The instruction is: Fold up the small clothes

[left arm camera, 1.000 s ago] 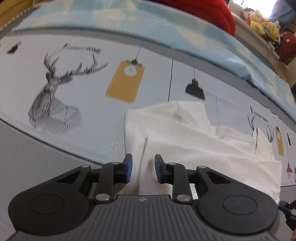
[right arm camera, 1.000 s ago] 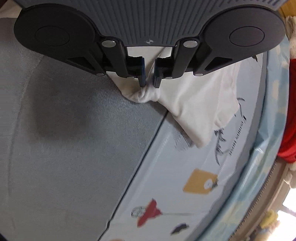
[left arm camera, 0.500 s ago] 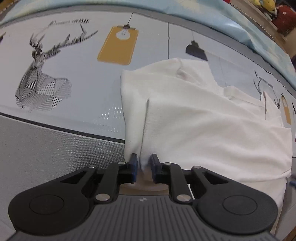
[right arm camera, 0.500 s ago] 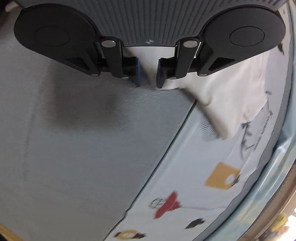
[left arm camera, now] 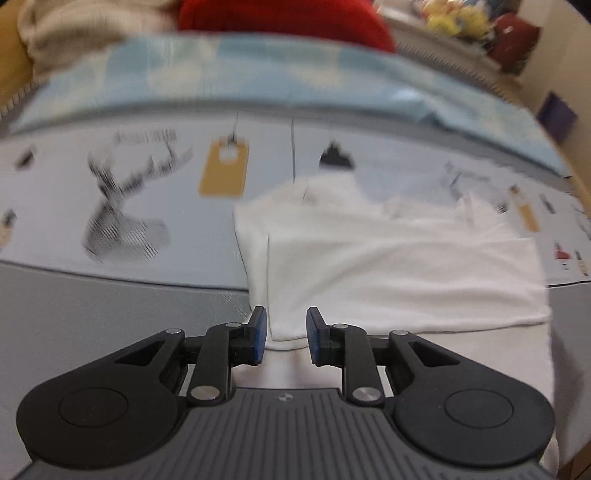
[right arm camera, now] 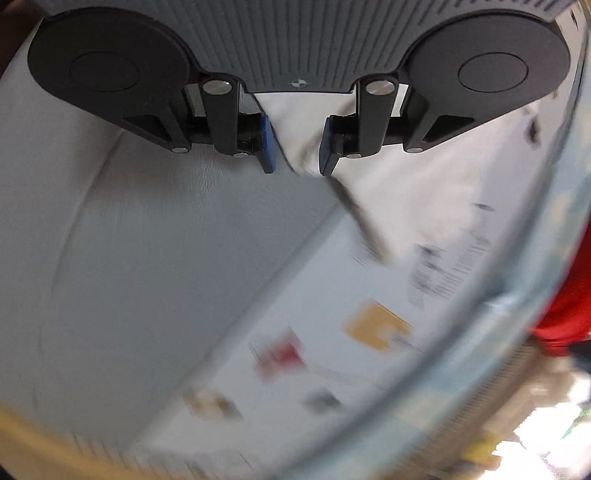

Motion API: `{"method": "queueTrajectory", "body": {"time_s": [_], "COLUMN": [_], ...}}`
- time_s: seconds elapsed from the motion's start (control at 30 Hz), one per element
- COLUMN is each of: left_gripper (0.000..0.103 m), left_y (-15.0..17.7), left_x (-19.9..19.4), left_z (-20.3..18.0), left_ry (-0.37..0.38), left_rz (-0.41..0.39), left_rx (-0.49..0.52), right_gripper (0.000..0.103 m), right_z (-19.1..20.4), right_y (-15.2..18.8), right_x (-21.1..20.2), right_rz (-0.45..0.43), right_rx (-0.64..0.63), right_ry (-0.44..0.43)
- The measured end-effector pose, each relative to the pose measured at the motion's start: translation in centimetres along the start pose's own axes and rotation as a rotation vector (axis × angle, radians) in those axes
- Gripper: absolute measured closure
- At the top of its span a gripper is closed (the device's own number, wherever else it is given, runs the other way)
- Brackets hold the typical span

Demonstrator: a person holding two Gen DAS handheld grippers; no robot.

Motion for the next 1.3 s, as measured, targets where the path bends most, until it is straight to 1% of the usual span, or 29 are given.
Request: {"method": "queueTrajectory", "body": {"time_s": [0.07, 0.13, 0.17, 0.23, 0.3, 0.37, 0.4, 0.43, 0.47, 0.5, 0.53, 0.6, 0.67, 0.7, 0.73, 0.77, 0.8, 0.83, 0.87, 0.9, 0.93, 0.97, 1.0, 1.03, 1.1, 1.17, 1.3], "left_gripper": [0.076, 0.070, 0.068, 0.067, 0.067, 0.067, 0.067, 0.068, 0.069, 0.070, 0.070, 0.070, 0.072, 0.075, 0.080, 0.080, 0.080, 0.082, 0.084, 0.084, 0.084, 0.084, 0.084, 0.084, 0.084, 0.082, 0.081], "left_y": [0.5, 2.0, 3.0, 5.7, 8.7, 11.9, 13.8, 15.5, 17.2, 18.1, 18.5, 18.8, 19.2, 19.6, 20.2, 20.9, 21.8, 22.4, 22.9, 23.0, 23.0, 23.2, 23.4, 23.6, 24.1, 24.4, 24.6], "left_x": [-3.7, -7.3, -8.9, -11.6, -13.0, -13.3, -13.0, -12.6, -11.7, -11.3, -11.3, -11.8, -11.6, -11.2, -10.5, -9.7, -9.0, -7.8, -6.9, -6.7, -6.6, -6.4, -6.0, -5.7, -4.9, -4.4, -3.6], "left_z": [0.1, 0.2, 0.2, -0.1, -0.6, -1.0, -1.1, -1.1, -1.2, -1.2, -1.2, -1.1, -0.6, -0.3, 0.2, 0.5, 1.0, 1.3, 1.6, 1.8, 1.9, 2.2, 2.6, 2.9, 3.1, 3.0, 2.8], "left_ry": [0.010, 0.028, 0.044, 0.061, 0.056, 0.053, 0.054, 0.056, 0.049, 0.056, 0.074, 0.085, 0.084, 0.086, 0.093, 0.106, 0.114, 0.102, 0.076, 0.081, 0.087, 0.082, 0.082, 0.087, 0.071, 0.052, 0.046], "left_rz": [-0.048, -0.090, -0.111, -0.139, -0.161, -0.174, -0.167, -0.136, -0.065, -0.021, -0.012, -0.024, -0.042, -0.031, -0.016, -0.004, 0.004, 0.056, 0.103, 0.102, 0.099, 0.113, 0.139, 0.166, 0.215, 0.234, 0.265], "left_rx": [0.022, 0.032, 0.035, 0.051, 0.075, 0.096, 0.098, 0.097, 0.089, 0.072, 0.058, 0.063, 0.071, 0.066, 0.053, 0.036, 0.021, 0.020, 0.023, 0.032, 0.049, 0.047, 0.028, 0.007, 0.001, 0.015, 0.025], "right_gripper": [0.075, 0.075, 0.075, 0.073, 0.065, 0.064, 0.064, 0.064, 0.064, 0.064, 0.064, 0.065, 0.065, 0.066, 0.067, 0.069, 0.069, 0.069, 0.069, 0.069, 0.069, 0.069, 0.069, 0.069, 0.069, 0.069, 0.069], "right_z": [0.8, 1.0, 1.1, 0.6, -0.8, -2.4, -3.8, -4.8, -6.1, -7.4, -8.3, -10.0, -12.0, -12.9, -13.5, -13.8, -14.0, -13.9, -14.3, -14.7, -15.1, -14.9, -14.5, -14.3, -14.5, -15.0, -15.5], "right_y": [-0.7, -0.9, -0.7, 0.4, 2.3, 4.3, 5.6, 7.0, 8.1, 8.9, 9.5, 10.3, 11.2, 11.4, 11.6, 11.8, 11.9, 12.1, 12.6, 13.0, 13.3, 13.4, 13.5, 13.8, 14.3, 14.5, 14.8], "right_x": [-4.1, -8.0, -9.9, -13.7, -16.5, -18.0, -18.3, -18.3, -17.8, -17.1, -16.6, -16.1, -15.2, -14.4, -14.1, -14.1, -14.0, -13.6, -13.2, -12.4, -11.7, -11.1, -10.8, -10.9, -10.1, -9.2, -8.7], "right_rz": [-0.048, -0.079, -0.089, -0.113, -0.134, -0.146, -0.139, -0.122, -0.089, -0.039, -0.007, -0.004, 0.006, 0.034, 0.061, 0.077, 0.077, 0.062, 0.052, 0.060, 0.089, 0.115, 0.116, 0.114, 0.136, 0.172, 0.196], "right_rx": [-0.045, -0.106, -0.152, -0.257, -0.369, -0.443, -0.468, -0.476, -0.477, -0.465, -0.446, -0.458, -0.492, -0.472, -0.435, -0.406, -0.403, -0.426, -0.452, -0.454, -0.429, -0.409, -0.418, -0.447, -0.491, -0.468, -0.452], "right_ry": [-0.057, -0.132, -0.173, -0.242, -0.284, -0.302, -0.308, -0.305, -0.288, -0.251, -0.229, -0.212, -0.129, -0.102, -0.113, -0.143, -0.166, -0.166, -0.150, -0.122, -0.109, -0.119, -0.136, -0.131, -0.075, -0.068, -0.046]}}
Point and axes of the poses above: each gripper's, at about its wrist camera, not at the fingertips, and x roughly the way its jaws point, z to its left, y to its underside, the point moved 6 cm from there along x, roughly the way its jaws point, and after that the axes turned 7 degrees about -y, right-handed, at the moved point
